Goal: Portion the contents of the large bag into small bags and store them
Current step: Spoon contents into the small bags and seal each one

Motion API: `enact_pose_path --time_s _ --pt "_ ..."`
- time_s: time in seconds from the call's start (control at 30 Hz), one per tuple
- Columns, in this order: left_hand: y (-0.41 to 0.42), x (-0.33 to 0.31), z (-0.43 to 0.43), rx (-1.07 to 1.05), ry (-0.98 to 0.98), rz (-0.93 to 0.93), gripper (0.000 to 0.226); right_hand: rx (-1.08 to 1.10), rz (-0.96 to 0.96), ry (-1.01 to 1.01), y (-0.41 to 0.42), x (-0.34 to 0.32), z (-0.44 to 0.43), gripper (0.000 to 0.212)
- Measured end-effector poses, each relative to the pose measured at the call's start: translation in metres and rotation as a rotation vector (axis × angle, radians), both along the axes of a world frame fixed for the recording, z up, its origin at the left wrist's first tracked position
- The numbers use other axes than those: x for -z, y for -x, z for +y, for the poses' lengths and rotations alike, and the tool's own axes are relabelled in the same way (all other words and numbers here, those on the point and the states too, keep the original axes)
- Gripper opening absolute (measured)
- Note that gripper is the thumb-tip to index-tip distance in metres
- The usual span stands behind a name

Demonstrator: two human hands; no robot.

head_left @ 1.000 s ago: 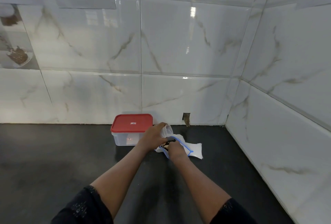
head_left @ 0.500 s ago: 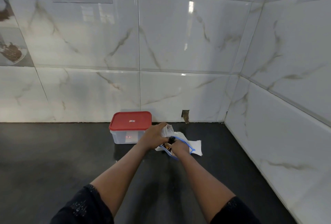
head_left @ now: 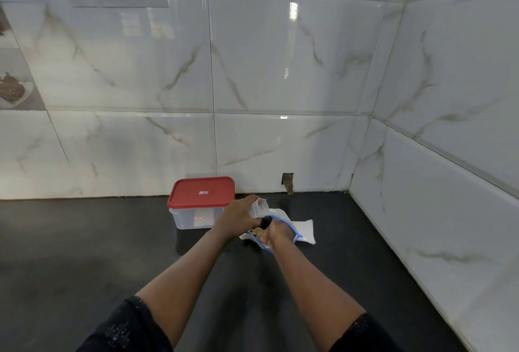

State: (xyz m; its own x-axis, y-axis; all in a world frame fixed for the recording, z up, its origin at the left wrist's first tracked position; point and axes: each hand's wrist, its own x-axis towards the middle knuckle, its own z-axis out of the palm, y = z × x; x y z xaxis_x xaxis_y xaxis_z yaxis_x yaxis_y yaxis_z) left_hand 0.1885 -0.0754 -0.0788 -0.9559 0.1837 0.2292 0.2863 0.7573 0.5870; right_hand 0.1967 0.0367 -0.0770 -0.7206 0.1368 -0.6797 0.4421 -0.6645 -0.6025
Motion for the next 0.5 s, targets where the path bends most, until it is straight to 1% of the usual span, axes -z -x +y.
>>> enact_pose_path --time_s 0.07,0.13,0.2,0.27,0.33,0.4,0.43,0.5 --pt "0.0 0.0 0.003 -0.012 -0.007 0.007 0.047 -0.015 0.01 -0.094 0.005 0.003 -0.001 0.032" --pt "0.001 0.001 0.008 -0.022 -0.017 0.011 0.047 -0.065 0.0 -0.206 0.008 0.004 0.0 0.022" --pt "0.002 0.001 0.012 -0.021 -0.02 0.01 0.047 -0.178 0.009 -0.52 0.006 0.003 0.002 0.012" --pt "0.002 0.002 0.015 -0.011 -0.019 0.003 0.048 -0.202 0.034 -0.676 0.007 0.008 0.007 0.013" --pt "0.003 0.002 0.017 -0.008 -0.025 0.01 0.048 -0.236 0.082 -0.657 0.006 0.011 0.013 0.007" --pt "0.005 0.001 0.019 -0.019 -0.04 0.024 0.048 -0.208 0.198 -0.524 0.002 0.008 0.022 0.021" --pt "0.006 0.0 0.02 -0.025 -0.049 0.029 0.049 -0.218 0.214 -0.534 0.002 0.009 0.028 0.025" --pt "0.008 -0.002 0.021 -0.049 -0.06 0.034 0.051 -0.22 0.163 -0.677 0.003 0.005 0.037 0.027"
